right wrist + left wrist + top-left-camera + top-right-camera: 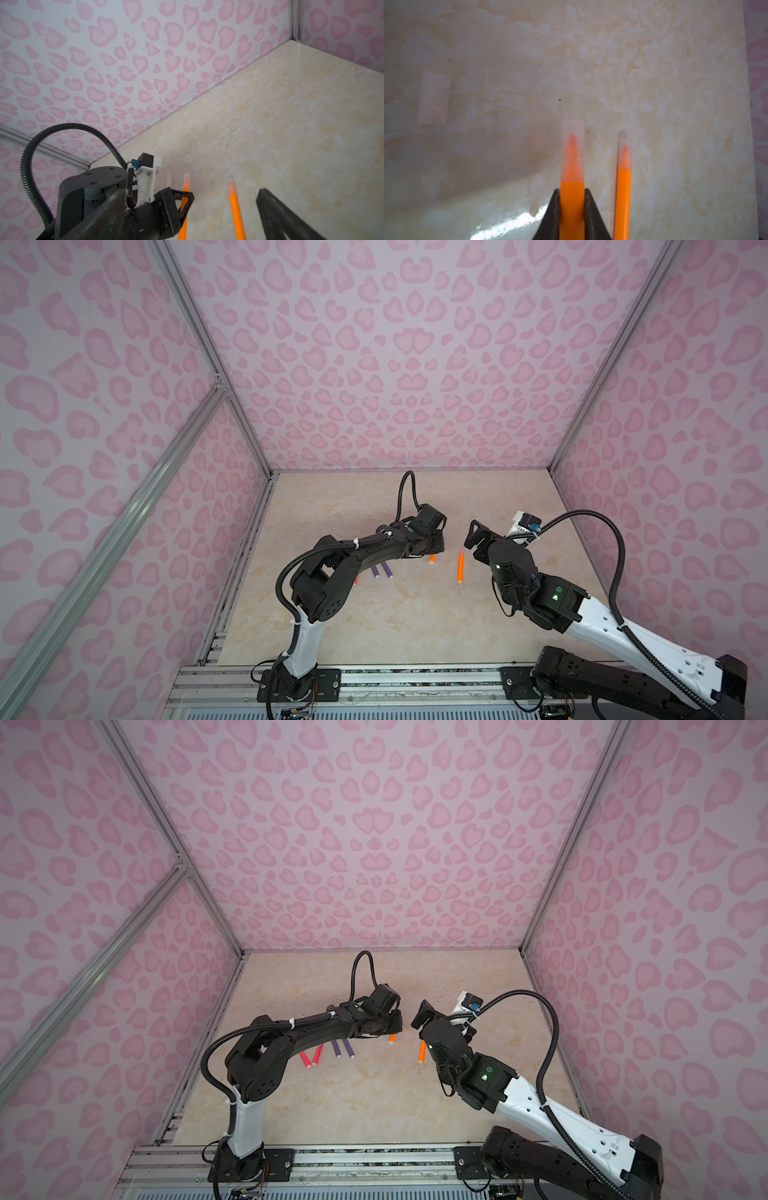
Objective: Insert the pens into the pen caps
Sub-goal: 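Lower the capped orange marker beside the other highlighter with the left gripper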
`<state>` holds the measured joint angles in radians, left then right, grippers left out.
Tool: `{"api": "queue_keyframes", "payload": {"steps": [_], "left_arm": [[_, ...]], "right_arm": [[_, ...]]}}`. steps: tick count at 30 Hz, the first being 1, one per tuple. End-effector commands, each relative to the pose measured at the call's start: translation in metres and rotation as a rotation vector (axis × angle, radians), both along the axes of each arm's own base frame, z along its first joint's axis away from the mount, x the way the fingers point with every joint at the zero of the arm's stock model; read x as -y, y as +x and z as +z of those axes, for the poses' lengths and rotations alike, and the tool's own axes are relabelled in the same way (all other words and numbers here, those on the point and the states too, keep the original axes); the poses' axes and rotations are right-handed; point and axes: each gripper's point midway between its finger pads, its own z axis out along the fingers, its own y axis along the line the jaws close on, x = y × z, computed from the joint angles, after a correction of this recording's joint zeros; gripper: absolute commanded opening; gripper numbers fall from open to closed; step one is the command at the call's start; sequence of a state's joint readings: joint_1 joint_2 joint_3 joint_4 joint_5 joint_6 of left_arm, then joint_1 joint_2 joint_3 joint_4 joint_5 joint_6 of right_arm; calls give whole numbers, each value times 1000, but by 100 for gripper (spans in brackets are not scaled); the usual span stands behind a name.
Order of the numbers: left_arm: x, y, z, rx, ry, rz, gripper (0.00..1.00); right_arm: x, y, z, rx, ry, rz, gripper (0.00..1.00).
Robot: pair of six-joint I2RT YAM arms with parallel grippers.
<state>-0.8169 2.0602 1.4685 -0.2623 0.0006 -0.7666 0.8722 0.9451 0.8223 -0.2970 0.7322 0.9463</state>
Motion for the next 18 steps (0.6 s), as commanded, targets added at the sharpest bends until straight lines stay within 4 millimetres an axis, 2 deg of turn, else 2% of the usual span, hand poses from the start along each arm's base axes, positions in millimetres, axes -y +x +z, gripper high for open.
{"api": "queue_keyframes", "payload": {"steps": [1, 3, 6, 10, 12, 18], "left_arm": [[15, -17, -13, -62, -8, -25, 3], [26, -26, -16, -80, -29, -43, 3], [37, -33, -12, -55, -36, -54, 3], [42, -41, -7, -17, -39, -58, 6], [46, -45, -14, -39, -48, -69, 6], [46, -36, -29, -20, 0, -67, 5]], "right_arm": [[17, -4, -9, -22, 47, -105, 99], [25, -6, -13, -8, 86, -133, 99], [20, -3, -5, 8, 85, -50, 99], [22, 0, -1, 10, 44, -15, 99], [24, 1, -2, 6, 33, -10, 99], [19, -1, -6, 8, 67, 38, 99]]}}
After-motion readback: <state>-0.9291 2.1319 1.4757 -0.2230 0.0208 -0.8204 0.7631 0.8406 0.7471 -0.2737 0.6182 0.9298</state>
